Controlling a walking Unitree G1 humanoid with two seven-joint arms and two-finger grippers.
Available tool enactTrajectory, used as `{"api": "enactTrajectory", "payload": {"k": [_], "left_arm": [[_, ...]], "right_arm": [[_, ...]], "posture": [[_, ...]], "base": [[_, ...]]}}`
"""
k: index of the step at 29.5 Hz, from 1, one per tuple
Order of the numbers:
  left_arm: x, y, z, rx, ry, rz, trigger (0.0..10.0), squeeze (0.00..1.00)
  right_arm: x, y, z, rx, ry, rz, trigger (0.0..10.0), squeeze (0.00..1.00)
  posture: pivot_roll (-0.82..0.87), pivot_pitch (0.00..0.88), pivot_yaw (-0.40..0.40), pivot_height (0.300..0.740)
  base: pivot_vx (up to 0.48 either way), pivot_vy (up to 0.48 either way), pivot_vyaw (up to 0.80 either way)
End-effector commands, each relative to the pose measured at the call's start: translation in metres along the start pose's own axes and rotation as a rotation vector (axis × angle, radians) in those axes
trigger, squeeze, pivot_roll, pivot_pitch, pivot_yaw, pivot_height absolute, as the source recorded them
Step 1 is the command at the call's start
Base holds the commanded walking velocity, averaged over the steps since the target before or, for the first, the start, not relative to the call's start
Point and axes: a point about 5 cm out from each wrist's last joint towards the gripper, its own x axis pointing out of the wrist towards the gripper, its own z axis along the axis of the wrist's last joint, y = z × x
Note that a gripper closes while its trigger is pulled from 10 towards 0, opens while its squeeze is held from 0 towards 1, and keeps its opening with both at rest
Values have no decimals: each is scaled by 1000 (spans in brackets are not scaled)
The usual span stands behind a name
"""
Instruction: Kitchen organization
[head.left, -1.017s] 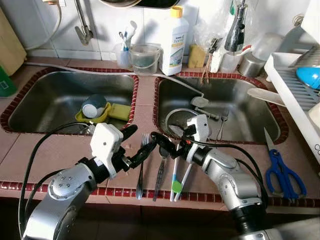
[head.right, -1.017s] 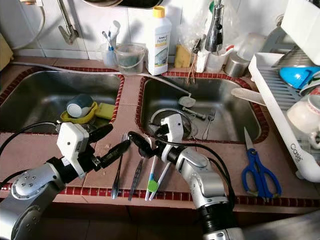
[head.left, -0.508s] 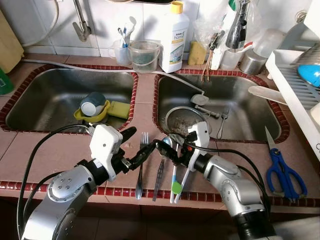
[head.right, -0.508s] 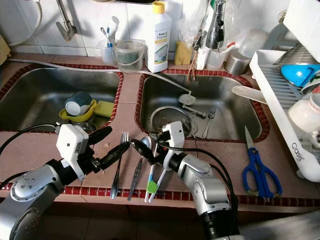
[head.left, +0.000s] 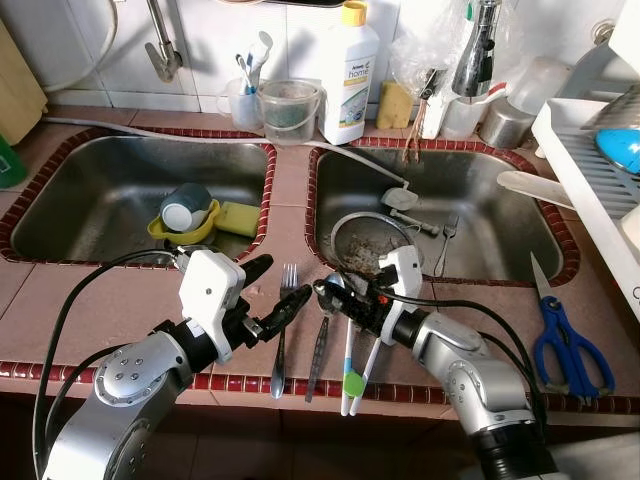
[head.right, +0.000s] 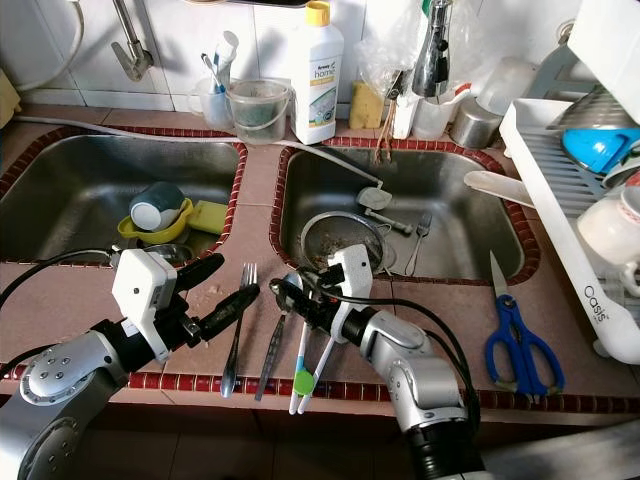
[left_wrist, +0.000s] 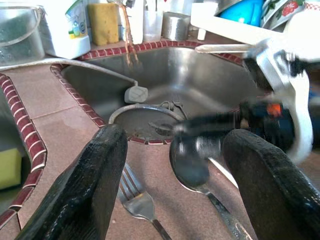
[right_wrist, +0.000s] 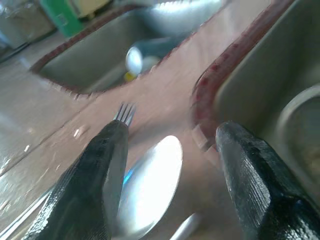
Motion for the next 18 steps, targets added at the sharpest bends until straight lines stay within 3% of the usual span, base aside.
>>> {"api": "enactTrajectory", "payload": {"k": [1, 7, 18], "left_arm": [[-2, -2, 2, 2, 2, -1, 10000, 0], [-3, -2, 2, 1, 4, 0, 10000, 0], [-2, -3, 2, -6, 5, 2, 10000, 0]], "right_arm": [[0, -4, 5, -7, -20, -12, 10000, 0], [-3, -16, 14, -28, -32, -46, 10000, 0], [3, -17, 19, -50, -43, 10, 10000, 0]], "posture": [[25, 164, -9, 740], [25, 167, -8, 740], [28, 173, -7, 740]], "base": [[0, 0, 0], [0, 0, 0], [0, 0, 0]]}}
